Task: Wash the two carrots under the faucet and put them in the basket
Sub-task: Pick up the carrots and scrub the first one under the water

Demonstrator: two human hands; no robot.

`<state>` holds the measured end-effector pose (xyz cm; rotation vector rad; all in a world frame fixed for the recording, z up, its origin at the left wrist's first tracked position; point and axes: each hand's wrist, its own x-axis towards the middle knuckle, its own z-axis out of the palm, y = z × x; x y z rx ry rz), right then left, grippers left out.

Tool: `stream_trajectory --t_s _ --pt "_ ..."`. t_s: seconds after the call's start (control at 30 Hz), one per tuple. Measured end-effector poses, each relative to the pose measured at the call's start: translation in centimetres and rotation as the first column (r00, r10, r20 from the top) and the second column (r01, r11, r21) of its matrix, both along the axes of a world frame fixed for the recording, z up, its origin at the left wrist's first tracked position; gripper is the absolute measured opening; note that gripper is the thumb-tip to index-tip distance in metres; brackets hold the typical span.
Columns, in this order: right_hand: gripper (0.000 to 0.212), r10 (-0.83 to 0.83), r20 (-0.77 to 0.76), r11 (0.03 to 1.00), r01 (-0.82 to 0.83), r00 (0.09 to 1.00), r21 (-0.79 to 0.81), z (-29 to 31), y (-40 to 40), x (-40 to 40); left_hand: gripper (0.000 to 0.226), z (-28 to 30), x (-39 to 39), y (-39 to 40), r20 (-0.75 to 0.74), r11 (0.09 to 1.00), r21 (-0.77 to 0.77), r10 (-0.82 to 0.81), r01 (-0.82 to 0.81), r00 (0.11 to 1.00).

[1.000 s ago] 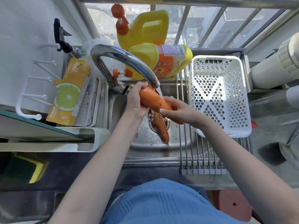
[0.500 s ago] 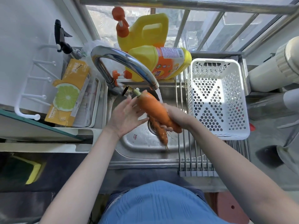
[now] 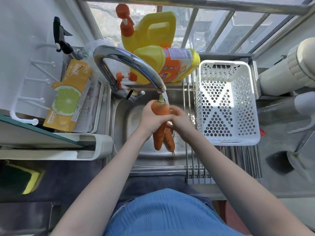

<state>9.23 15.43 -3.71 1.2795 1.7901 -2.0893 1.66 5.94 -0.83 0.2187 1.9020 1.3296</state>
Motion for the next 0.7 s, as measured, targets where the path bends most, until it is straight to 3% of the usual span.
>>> stream_trajectory --t_s 0.03,0.1,0.17,0.23,0.33,0.47,0.53,0.63,0.7 --pt "0.026 -0.101 -0.104 0.987 0.087 0.989 -0.132 0.6 0.4 -0.3 0.047 -0.1 0.0 0.0 -0.027 1.0 -0.003 0.001 -0.002 1.0" --pt "0.038 -0.111 -0.274 0.93 0.003 0.955 -0.367 1.7 1.1 -0.8 0.052 -0.1 -0.1 -0.2 -0.057 0.999 -0.021 -0.038 0.037 0.998" --pt "0.039 0.123 -0.308 0.948 -0.203 0.943 -0.244 2.3 1.4 -1.0 0.065 -0.2 -0.2 -0.2 -0.026 0.994 -0.007 -0.112 0.112 0.993" --pt "0.034 0.211 -0.259 0.962 -0.248 0.942 -0.117 2.2 1.5 -1.4 0.076 -0.3 -0.3 0.0 0.012 0.985 0.004 -0.172 0.172 0.985" --pt "0.033 0.051 -0.163 0.991 -0.07 0.985 -0.111 2.0 1.3 -2.4 0.071 -0.9 -0.3 0.3 0.011 0.985 -0.006 -0.174 0.174 0.985" --pt "0.013 -0.061 -0.078 0.998 0.06 0.995 -0.01 1.9 0.3 -3.4 0.073 -1.9 0.4 0.4 -0.037 0.998 -0.033 -0.056 0.055 0.998" --pt "0.011 -0.178 -0.062 0.983 0.175 0.982 -0.052 2.0 0.1 -3.5 0.077 -2.7 0.9 -0.1 -0.06 0.999 -0.017 -0.041 0.04 0.997" --pt "0.012 -0.382 -0.021 0.905 0.37 0.924 -0.212 2.5 0.4 -4.0 0.075 -3.3 1.1 -1.1 0.026 0.975 -0.103 -0.196 0.198 0.98" --pt "0.012 -0.378 0.025 0.898 0.373 0.925 -0.231 2.7 0.6 -4.5 0.049 -3.2 1.4 -1.2 0.136 0.969 -0.074 -0.225 0.236 0.965"
